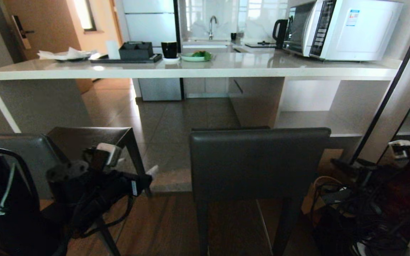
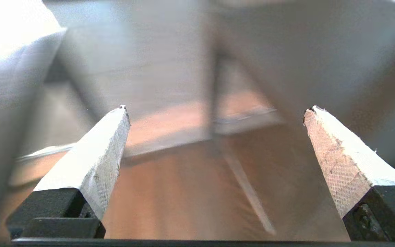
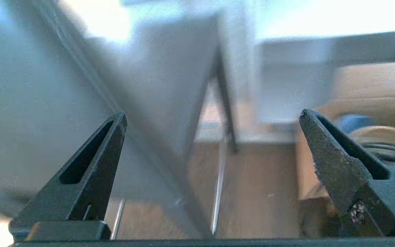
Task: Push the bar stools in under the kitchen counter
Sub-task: Push the gray chair back under the dining table
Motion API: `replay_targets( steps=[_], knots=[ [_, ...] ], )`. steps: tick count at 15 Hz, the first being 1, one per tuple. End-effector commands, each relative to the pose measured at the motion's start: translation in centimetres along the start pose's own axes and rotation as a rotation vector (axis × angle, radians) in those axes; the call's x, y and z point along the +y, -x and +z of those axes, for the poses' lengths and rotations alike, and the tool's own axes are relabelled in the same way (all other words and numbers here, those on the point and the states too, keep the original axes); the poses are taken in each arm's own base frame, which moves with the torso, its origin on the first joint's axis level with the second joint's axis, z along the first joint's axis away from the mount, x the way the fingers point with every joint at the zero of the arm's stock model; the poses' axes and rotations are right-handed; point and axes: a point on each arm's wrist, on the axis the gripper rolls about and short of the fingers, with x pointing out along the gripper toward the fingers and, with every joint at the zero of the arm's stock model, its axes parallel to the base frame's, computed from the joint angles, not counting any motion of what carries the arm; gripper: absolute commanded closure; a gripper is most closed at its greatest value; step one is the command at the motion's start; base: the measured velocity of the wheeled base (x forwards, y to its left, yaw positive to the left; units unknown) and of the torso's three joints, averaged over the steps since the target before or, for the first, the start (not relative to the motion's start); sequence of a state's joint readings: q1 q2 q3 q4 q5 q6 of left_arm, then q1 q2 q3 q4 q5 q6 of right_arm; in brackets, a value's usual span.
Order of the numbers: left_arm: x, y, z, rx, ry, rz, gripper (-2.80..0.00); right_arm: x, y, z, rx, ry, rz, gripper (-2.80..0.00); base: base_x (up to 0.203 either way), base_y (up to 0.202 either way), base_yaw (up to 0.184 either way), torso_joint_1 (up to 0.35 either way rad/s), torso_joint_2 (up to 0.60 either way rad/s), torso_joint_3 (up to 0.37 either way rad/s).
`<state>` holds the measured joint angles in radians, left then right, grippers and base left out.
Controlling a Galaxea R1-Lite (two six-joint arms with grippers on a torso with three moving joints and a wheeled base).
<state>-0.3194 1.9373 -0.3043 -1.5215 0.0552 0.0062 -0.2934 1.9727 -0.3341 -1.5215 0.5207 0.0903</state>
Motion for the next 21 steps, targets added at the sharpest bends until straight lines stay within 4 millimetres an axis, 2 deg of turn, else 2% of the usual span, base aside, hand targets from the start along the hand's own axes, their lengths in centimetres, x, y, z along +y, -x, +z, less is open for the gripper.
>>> replay_targets(
  steps=[1,4,7,11,13,15,19,21],
  knots=[
    [0.3,3.2,1.5,-0.046,0.004,0.085,-2.80,1.5,2.8,2.8,-0.096,0.034,-0.016,-2.80,0.000,0.000,0.000,0.000,0.00,0.000],
    [0.8,7.5,1.8,-0.048,0.008,0.139,-2.80,3.4,6.7,4.0,-0.153,0.039,-0.063,-2.80,0.000,0.000,0.000,0.000,0.00,0.000],
    [2.2,11.1,3.8,-0.179,0.029,0.225,-2.80,4.8,10.2,4.6,-0.220,0.052,-0.162,-2.80,0.000,0.000,0.000,0.000,0.00,0.000],
    [3.3,16.1,6.0,-0.336,0.037,0.301,-2.80,7.6,14.3,7.1,-0.397,0.113,-0.145,-2.80,0.000,0.000,0.000,0.000,0.00,0.000],
    [3.4,17.8,6.2,-0.357,0.032,0.311,-2.80,9.0,16.4,7.8,-0.426,0.124,-0.137,-2.80,0.000,0.000,0.000,0.000,0.00,0.000],
    [3.5,18.5,6.3,-0.371,0.027,0.322,-2.80,10.6,18.8,8.0,-0.414,0.116,-0.134,-2.80,0.000,0.000,0.000,0.000,0.00,0.000],
    [3.3,20.3,5.9,-0.360,0.007,0.344,-2.80,13.7,23.3,6.2,-0.284,0.059,-0.083,-2.80,0.000,0.000,0.000,0.000,0.00,0.000],
    [3.6,21.1,5.8,-0.373,-0.004,0.394,-2.80,14.6,24.4,5.9,-0.269,0.064,-0.025,-2.80,0.000,0.000,0.000,0.000,0.00,0.000]
  ],
)
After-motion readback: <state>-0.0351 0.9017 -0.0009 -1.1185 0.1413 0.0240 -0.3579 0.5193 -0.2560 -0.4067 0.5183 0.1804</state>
